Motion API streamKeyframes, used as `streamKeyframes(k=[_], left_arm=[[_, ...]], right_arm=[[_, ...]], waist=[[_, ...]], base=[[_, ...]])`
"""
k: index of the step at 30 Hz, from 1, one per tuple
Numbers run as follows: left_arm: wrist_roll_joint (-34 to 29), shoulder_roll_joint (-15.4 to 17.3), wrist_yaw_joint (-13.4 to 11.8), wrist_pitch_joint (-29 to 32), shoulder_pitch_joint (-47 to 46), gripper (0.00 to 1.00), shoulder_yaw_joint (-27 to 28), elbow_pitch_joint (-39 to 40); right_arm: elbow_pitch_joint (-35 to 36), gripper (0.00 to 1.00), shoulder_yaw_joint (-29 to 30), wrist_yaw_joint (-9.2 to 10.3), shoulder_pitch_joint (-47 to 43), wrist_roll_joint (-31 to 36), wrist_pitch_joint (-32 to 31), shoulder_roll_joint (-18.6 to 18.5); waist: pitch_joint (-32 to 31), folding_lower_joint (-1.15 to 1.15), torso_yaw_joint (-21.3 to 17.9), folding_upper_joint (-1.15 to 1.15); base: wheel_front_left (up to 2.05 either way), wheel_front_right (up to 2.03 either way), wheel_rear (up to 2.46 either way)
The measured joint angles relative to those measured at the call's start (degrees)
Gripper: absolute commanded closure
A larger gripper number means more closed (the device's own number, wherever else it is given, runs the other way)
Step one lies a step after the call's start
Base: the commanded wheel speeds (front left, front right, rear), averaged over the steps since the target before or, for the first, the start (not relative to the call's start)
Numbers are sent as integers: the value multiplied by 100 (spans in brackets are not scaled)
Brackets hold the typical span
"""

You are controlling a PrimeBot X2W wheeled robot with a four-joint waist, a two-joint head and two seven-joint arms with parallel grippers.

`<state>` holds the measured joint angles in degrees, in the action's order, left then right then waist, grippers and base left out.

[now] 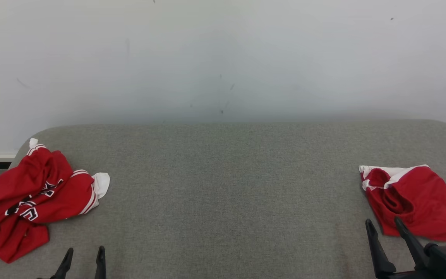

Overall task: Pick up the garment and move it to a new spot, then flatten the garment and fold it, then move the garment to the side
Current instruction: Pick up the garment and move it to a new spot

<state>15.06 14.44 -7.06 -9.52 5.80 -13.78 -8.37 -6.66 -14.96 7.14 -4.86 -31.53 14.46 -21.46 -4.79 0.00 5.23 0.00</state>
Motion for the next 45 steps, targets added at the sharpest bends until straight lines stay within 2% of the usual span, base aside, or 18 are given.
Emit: streamKeyframes(k=[6,13,24,28,34,39,45], left_arm=[[-53,-87,0,51,-38,0,-48,79],[-66,-107,0,76,-96,0,-41,138],[-246,-108,-4,93,15,0,469,224],[-292,-221,-4,92,27,0,568,316],[-297,-360,-4,81,81,0,827,376],[-360,-528,-4,41,102,0,954,432],[-360,-550,-4,44,99,0,954,450]], right_arm=[[66,0,103,0,-181,48,0,64],[114,0,19,0,-177,100,1,198],[-47,0,-307,-110,238,198,0,334],[-45,0,-361,-122,399,265,-4,360],[-159,0,-556,-270,950,413,-92,394],[-408,0,-631,-363,1192,443,-142,421],[-577,0,-638,-413,1216,443,-137,442]], waist=[[16,0,152,0],[39,0,524,0],[60,0,1442,0],[103,0,1773,0],[250,0,2211,1],[395,0,2429,0],[451,1,2497,1]], base=[[0,0,0],[0,0,0],[0,0,0],[0,0,0],[0,0,0],[0,0,0],[0,0,0]])
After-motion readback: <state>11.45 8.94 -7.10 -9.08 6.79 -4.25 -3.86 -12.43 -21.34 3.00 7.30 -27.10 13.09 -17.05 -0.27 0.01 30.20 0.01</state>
